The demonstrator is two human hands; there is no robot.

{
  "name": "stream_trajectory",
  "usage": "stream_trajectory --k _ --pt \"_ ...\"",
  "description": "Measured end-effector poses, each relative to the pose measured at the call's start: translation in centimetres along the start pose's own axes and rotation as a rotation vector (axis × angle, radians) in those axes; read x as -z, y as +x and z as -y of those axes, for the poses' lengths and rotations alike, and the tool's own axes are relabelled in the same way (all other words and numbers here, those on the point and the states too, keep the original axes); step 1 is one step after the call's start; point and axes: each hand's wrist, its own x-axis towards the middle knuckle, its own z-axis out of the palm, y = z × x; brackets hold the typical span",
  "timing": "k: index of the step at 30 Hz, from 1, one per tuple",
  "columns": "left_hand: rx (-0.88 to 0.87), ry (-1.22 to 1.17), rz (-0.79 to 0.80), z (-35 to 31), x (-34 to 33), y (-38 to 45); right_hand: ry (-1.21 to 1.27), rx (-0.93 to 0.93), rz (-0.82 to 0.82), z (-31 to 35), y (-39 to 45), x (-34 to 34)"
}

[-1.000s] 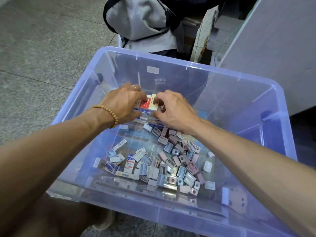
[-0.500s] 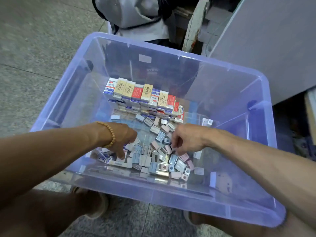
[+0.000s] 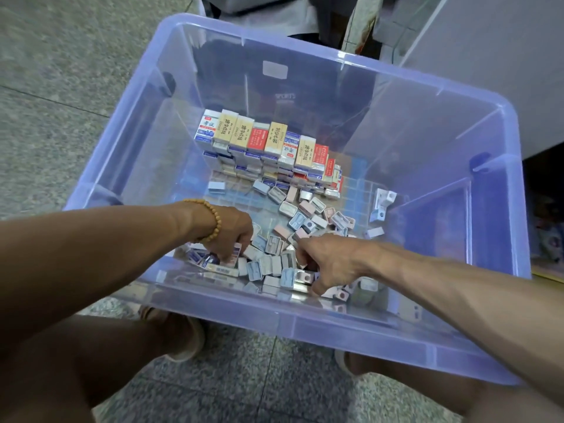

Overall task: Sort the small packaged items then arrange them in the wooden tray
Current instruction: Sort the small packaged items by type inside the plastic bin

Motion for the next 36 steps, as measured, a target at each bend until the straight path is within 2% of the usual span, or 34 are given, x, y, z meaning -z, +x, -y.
stream_trajectory --k 4,7,22,27,32,36 --pt "0.000 -0.051 0.079 0.1 -0.1 -0.1 -0.002 -0.009 -0.051 0.2 0.1 -0.7" --pt "0.007 -0.070 0.105 0.1 -0.2 -0.2 0.062 -0.033 -0.033 0.5 -0.1 -0.4" --pt "0.005 -0.117 0.191 -0.1 0.1 -0.2 0.078 0.029 0.003 0.7 -0.3 -0.8" --pt "0.012 -0.228 0.220 -0.1 0.4 -0.3 0.149 0.020 0.017 0.8 -0.5 -0.3" --pt "-0.010 -0.342 0.118 -0.2 1.6 -0.6 0.041 0.003 0.052 1.1 -0.7 -1.0" --pt "-0.014 -0.436 0.034 -0.2 2.4 -0.7 0.154 0.008 0.092 0.7 -0.7 -0.7"
